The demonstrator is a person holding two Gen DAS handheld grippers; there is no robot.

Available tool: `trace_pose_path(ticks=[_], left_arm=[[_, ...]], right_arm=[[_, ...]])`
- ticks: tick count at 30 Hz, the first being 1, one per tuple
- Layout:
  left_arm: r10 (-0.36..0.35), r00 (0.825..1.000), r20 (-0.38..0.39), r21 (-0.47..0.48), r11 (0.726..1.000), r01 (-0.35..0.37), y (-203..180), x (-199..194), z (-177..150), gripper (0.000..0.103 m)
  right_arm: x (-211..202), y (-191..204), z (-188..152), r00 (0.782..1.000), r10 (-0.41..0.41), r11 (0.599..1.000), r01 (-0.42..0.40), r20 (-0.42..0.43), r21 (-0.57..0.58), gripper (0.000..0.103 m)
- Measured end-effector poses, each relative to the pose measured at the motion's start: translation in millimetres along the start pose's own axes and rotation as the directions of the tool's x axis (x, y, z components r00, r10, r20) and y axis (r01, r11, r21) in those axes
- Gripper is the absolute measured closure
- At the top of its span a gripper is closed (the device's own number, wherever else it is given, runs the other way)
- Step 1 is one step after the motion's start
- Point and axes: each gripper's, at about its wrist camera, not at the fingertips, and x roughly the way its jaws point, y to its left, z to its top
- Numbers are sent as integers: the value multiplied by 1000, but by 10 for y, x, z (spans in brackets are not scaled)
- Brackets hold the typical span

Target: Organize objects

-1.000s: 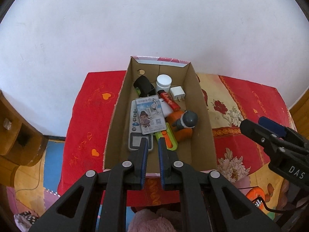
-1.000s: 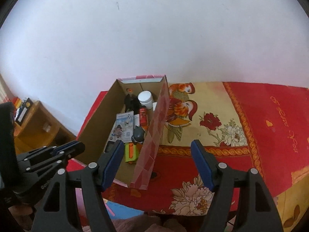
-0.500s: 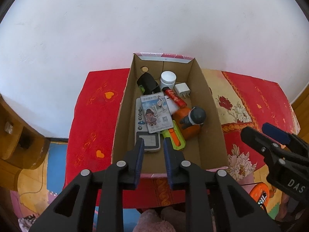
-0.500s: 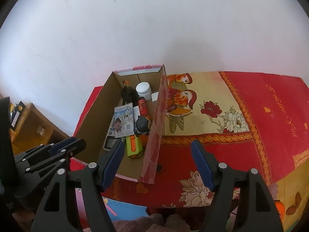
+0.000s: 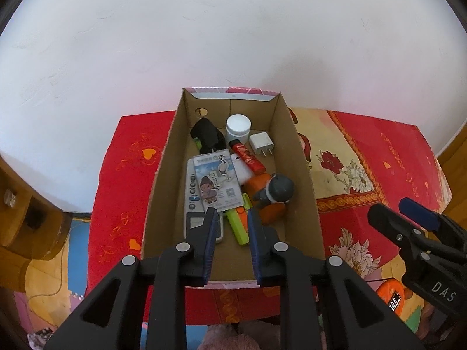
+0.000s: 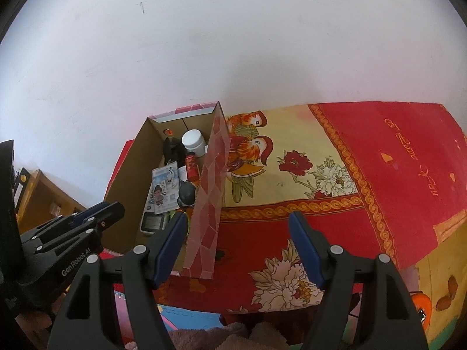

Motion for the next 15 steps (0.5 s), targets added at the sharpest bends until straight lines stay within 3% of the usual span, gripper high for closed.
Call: trace_pose_path(ticks=[15], left_arm=[[9,1000,-6,-4,1000,-9,-66,71,23,81]], right_arm=[[87,-76,47,1000,-1,1000,0,-12,-8,31]])
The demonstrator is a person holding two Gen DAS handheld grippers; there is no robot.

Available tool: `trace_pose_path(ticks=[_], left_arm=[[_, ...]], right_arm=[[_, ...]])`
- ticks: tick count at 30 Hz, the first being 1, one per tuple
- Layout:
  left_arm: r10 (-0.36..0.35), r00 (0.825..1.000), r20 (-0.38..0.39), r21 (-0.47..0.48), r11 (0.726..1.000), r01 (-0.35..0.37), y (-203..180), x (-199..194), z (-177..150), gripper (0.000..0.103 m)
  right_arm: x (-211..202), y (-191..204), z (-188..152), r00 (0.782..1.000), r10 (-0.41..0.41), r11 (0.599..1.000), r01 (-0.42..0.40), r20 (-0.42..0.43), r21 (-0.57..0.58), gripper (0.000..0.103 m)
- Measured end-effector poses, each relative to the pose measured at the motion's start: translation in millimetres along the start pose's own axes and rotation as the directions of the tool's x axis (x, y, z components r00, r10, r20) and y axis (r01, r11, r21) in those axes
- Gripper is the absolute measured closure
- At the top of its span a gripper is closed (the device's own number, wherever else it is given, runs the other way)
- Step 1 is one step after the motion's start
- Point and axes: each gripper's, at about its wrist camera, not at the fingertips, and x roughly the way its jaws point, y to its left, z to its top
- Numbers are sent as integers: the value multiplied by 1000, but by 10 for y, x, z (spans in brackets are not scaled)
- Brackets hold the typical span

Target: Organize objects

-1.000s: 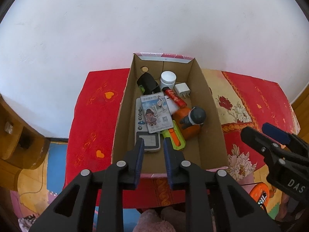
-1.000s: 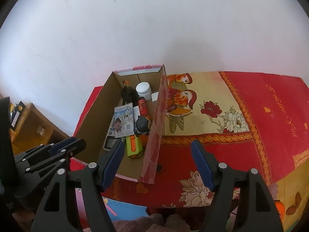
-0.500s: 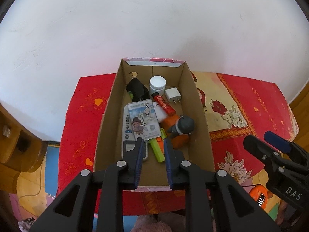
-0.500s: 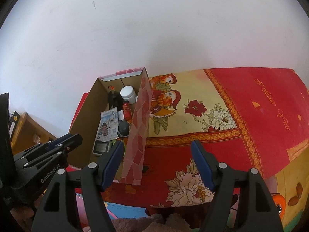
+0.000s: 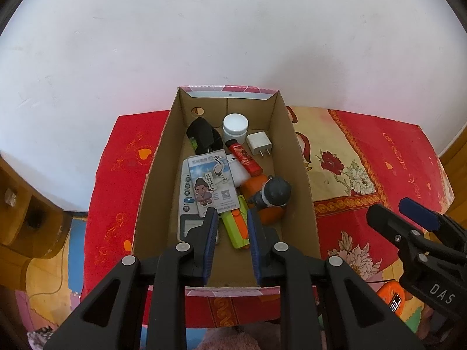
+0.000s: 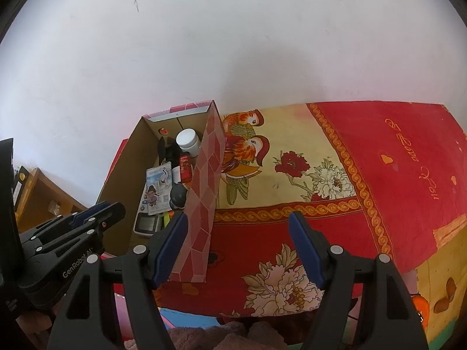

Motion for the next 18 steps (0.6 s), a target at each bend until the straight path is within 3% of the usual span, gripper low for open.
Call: trace_pose_path(ticks=[4,6,8,10,12,18], left_arm=[[1,1000,-5,2,1000,-1,-14,5,-2,77],[2,1000,-4,5,1000,-2,-23,6,-6,67],[0,1000,0,7,1000,0,-31,3,-7,65],[0,1000,5,8,1000,0,-32,-6,-10,58],[4,1000,12,6,1000,-4,-33,-8,-14,41],[17,1000,19,7,1000,-17,-27,-19,-17,38]], right_arm=[[-1,1,-2,1000,-3,1000,3,0,7,31],[2,-19,-14,1000,-2,1000,2,-2,7,31],[3,-31,-24,1000,0,1000,1,-4,7,31],[-1,-40,-35,1000,-1,1000,1,-3,6,31],[-5,-43,-40,1000,-1,1000,1,-3,4,31],[6,-61,-62,1000,2,1000,-2,-12,0,31]])
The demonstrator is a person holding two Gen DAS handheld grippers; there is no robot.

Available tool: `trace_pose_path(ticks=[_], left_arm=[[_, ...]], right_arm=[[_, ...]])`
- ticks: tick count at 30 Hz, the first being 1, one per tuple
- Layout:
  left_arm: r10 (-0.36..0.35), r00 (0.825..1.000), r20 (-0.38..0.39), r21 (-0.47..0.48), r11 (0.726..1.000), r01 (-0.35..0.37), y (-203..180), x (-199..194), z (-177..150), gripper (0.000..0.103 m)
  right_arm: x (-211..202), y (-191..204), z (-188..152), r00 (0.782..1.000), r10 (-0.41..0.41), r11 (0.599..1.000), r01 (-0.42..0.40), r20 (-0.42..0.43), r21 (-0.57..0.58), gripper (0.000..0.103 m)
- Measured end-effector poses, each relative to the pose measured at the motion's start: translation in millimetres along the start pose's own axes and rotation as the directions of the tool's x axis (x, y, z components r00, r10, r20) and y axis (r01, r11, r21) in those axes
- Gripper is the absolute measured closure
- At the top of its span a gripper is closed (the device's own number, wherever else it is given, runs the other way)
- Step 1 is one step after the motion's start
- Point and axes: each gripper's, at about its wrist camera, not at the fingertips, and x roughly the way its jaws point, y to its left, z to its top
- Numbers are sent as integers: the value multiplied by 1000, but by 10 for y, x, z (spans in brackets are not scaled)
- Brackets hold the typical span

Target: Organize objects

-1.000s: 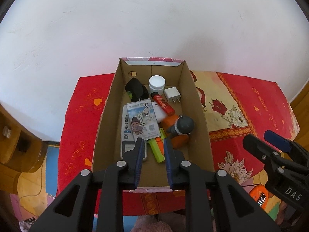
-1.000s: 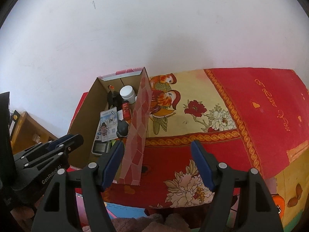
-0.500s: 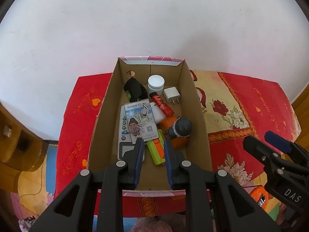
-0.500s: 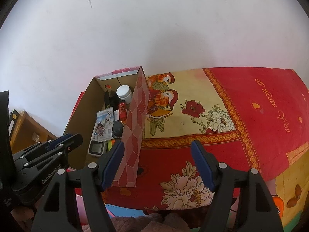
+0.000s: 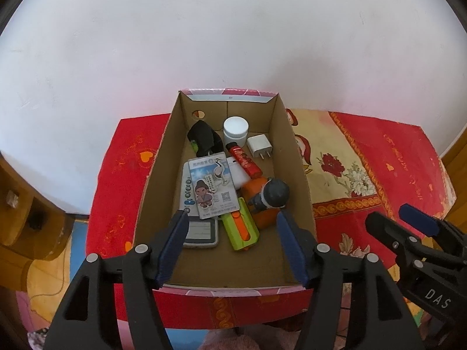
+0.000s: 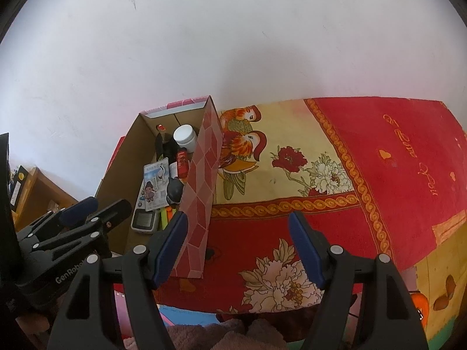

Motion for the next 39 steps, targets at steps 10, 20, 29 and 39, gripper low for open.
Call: trace_pose_path(ticks=[10,20,29,39], left_arm=[[29,1000,-7,21,999,-29,-8,-2,-26,38],[23,1000,-13,22,999,-23,-19,3,-32,38],[31,1000,-4,13,999,-31,-9,-8,-39,38],[33,999,-8,5,999,-33,10,-6,-46,38]], right_arm=[[11,-3,-2,1000,-2,1000,2,-1,-6,31],[22,-8,-3,1000,2,1000,-2,-3,-9,31],[23,2,-5,1000,0,1000,0,-2,-7,31],[21,0,3,1000,-1,1000,1,-3,-4,31]])
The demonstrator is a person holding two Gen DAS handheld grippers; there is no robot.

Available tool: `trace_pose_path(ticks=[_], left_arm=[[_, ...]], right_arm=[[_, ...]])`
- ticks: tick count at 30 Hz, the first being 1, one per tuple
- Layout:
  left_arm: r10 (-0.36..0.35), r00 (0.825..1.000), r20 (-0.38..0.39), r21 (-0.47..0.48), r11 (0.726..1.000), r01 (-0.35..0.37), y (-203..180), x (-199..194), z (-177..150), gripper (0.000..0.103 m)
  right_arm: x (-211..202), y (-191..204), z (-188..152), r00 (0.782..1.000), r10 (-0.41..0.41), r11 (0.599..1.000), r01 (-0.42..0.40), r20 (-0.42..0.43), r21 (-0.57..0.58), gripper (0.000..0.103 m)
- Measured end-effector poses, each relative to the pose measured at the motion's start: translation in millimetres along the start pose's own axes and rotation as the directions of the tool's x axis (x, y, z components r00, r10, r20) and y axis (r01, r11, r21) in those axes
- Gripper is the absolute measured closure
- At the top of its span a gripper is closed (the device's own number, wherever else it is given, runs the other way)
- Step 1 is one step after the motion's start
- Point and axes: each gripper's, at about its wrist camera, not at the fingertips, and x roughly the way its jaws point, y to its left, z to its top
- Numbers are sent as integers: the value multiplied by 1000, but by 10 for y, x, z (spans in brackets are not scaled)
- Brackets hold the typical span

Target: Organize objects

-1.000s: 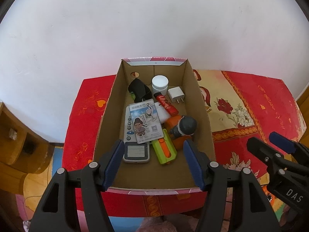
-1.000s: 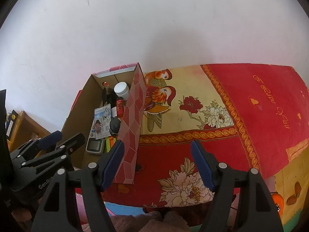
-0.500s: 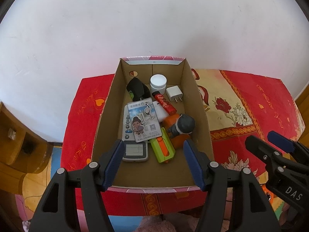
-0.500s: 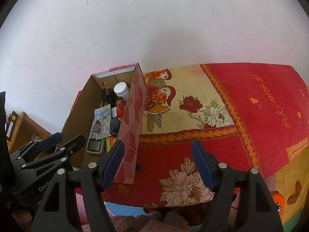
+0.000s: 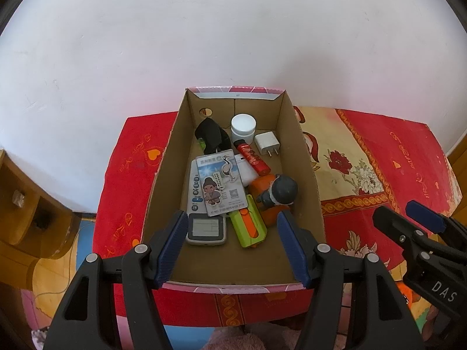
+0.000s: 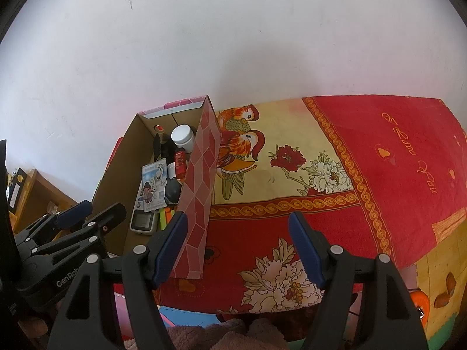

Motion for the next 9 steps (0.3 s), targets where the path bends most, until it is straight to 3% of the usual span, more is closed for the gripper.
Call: trace_pose_path(ticks=[9], left_arm=[[-8,1000,-7,-4,1000,8,19,23,15,38]], right_arm=[[1,-1,20,1000,-6,1000,6,0,13,31]])
